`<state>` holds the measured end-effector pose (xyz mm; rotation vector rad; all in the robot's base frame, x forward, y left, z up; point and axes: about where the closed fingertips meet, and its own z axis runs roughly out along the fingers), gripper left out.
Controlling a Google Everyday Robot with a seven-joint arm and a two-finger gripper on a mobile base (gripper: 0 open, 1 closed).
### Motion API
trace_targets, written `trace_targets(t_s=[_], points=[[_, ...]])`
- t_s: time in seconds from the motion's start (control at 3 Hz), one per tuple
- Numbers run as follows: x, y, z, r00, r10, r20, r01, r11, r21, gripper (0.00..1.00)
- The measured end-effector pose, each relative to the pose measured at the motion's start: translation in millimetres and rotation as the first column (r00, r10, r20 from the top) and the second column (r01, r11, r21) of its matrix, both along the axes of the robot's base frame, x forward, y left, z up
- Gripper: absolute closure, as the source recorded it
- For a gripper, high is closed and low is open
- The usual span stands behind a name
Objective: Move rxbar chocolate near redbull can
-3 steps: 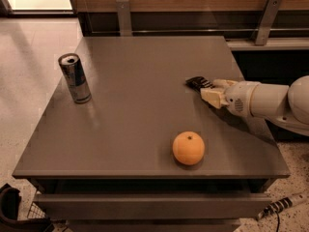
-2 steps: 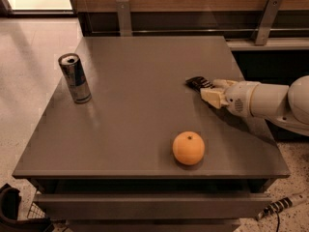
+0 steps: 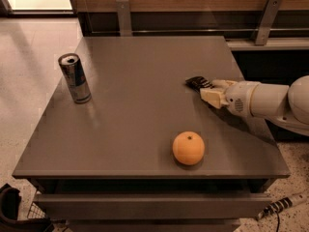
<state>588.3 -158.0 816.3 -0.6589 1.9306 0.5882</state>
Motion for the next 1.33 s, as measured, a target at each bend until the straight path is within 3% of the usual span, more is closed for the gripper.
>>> trace_targets(t_s=[1.0,1.33], points=[[0.0,0.0,0.2,1.0000,0.000,0.000,0.000,1.000,0.000,1.00],[-9.1,3.1,39.9,0.9985,-0.008,0.055,0.012,0.996,-0.084,1.00]])
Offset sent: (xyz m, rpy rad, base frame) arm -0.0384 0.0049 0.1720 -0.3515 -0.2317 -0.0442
